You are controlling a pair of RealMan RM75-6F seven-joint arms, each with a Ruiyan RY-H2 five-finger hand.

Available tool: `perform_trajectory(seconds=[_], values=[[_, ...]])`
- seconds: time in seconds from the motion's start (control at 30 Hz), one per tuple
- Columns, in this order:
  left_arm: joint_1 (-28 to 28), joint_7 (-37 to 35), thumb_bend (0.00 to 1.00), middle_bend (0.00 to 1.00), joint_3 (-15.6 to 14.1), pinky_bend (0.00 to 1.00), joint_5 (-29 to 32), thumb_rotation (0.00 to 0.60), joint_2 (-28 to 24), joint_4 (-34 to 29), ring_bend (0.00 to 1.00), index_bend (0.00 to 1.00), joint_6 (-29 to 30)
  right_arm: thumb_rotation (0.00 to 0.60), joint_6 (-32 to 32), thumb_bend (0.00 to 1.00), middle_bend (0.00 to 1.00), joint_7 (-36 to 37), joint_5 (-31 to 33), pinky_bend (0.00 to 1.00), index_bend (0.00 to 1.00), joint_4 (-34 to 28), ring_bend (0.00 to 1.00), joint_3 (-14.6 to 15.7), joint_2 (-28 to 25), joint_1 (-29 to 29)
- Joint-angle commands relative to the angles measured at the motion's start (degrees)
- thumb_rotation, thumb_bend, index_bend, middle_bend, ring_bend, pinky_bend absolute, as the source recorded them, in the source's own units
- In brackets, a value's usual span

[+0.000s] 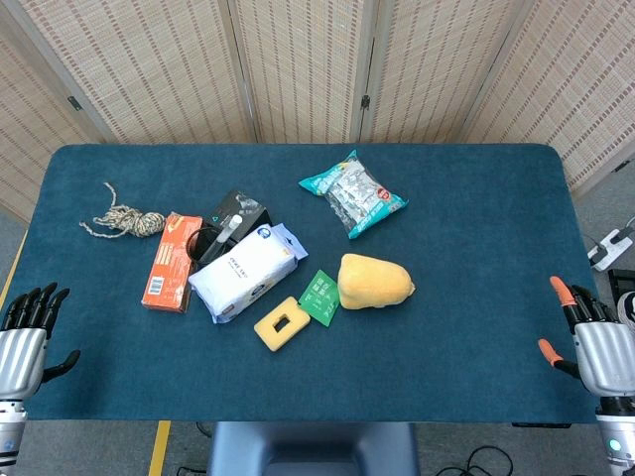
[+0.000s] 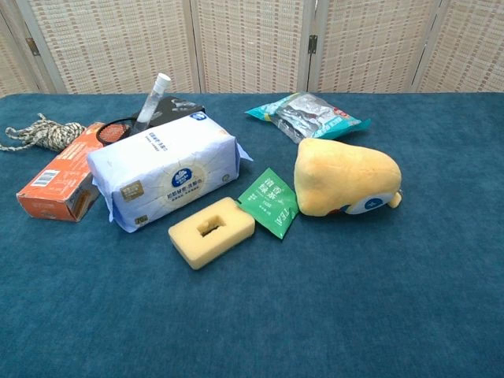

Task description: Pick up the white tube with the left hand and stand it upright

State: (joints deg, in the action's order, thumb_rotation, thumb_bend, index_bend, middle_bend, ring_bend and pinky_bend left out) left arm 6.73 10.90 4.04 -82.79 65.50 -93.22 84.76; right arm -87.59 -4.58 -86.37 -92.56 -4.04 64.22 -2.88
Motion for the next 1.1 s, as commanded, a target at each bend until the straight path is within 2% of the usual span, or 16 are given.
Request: perform_trajectory(seconds=[0.03,0.5,0.73,0.9,1.1], values=[[0.1,0.3,0.26,0.10,0.1,0.11,0.3,0.600,0.1,0.0,0.07,0.14,-0.2,0.600,-0.1,0.18,0.17,0.2,-0.1,0.27,0.05,0.3,0.12,0.0,0.2,0.1],[0.8,-2.5,0.26,0.12,0.8,0.12,0.6,0.600,0.5,1.0,0.09,0.17,-0.9,0.600,-1.1,0.18,0.17,1.1,-0.4,0.27,0.05,0.6,0.12,-0.2,-0.1,0.5],[7.9,-17.9,0.33,0.19,5.7,0.13,3.2,0.600,1.1,2.4,0.15,0.27,-10.5,0.600,-2.4,0.18,0.17,0.8,-0.8,0.27,0.05,-1.7,0.12,-1.0,-3.0,0.6],[12.6,-23.9,0.33,0.21,8.2,0.14,6.3,0.600,1.2,2.5,0.16,0.32,-17.7,0.600,-2.5,0.18,0.17,0.2,-1.0,0.27,0.05,-3.2,0.12,-1.2,-4.5,0.7],[19.0,-31.2,0.33,0.23,12.4,0.14,12.8,0.600,2.7,2.8,0.17,0.35,-28.0,0.600,-2.6,0.18,0.18,0.0,-1.3,0.27,0.05,-3.8,0.13,-1.3,-5.1,0.6]])
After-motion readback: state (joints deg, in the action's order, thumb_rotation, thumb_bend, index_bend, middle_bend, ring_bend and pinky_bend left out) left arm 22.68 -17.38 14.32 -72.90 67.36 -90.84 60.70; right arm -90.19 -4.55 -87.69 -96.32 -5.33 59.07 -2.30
